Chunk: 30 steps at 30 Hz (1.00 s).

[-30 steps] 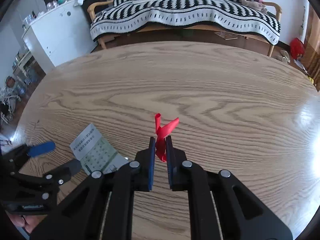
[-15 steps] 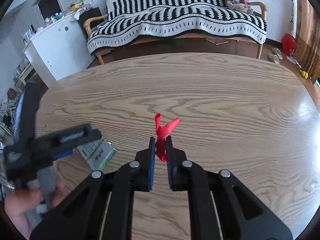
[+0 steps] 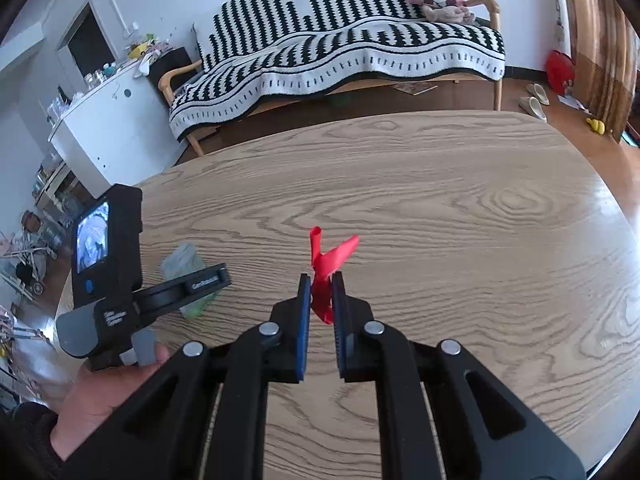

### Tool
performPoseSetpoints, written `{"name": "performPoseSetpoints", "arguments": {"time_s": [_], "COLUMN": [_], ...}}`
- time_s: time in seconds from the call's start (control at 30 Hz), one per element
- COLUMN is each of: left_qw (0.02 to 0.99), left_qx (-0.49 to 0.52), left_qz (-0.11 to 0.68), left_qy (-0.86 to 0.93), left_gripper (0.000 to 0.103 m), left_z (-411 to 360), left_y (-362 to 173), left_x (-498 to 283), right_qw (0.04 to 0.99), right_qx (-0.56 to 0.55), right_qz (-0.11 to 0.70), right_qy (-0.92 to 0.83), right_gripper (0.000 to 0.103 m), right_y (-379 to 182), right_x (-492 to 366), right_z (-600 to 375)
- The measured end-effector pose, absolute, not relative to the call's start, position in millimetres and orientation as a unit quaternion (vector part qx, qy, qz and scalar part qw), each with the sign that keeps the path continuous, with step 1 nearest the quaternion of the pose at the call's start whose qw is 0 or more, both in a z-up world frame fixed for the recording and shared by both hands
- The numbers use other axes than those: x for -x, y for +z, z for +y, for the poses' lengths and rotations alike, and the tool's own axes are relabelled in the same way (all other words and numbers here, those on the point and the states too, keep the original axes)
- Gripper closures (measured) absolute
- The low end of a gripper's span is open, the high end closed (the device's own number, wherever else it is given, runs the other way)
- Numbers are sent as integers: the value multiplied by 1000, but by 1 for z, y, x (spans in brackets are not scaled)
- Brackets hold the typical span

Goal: Collect trash
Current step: 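Grasp the white-green printed box with the left tool while the right tool holds the red wrapper, then carry the box and red wrapper over the black bin and open both tools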

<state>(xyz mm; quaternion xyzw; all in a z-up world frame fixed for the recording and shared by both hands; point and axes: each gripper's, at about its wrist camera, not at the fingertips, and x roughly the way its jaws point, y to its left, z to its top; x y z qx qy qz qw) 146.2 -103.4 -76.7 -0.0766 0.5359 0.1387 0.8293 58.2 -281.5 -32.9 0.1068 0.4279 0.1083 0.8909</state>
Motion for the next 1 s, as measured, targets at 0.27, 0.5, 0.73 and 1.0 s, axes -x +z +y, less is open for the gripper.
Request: {"name": "performPoseSetpoints", "arguments": {"time_s": [0.27, 0.5, 0.73, 1.0], "left_qw": [864, 886, 874, 831], "left_qx": [10, -61, -113, -145], "left_qz": [500, 454, 421, 405], "left_qy": [61, -75, -216, -353], "left_gripper": [42, 42, 42, 42], "left_z": [-138, -219, -318, -420], "left_y": [-52, -19, -15, -29], "left_x": [-132, -78, -9, 64], "right_qw": [892, 904, 906, 874], "right_qx": [-118, -134, -168, -218], "right_qz": [430, 406, 383, 388], "right_qy": [73, 24, -70, -193], "right_gripper": [92, 92, 92, 92], "right_y": [-39, -21, -11, -38], "right_x": [-44, 2, 73, 168], "right_z": [-320, -370, -458, -563]}}
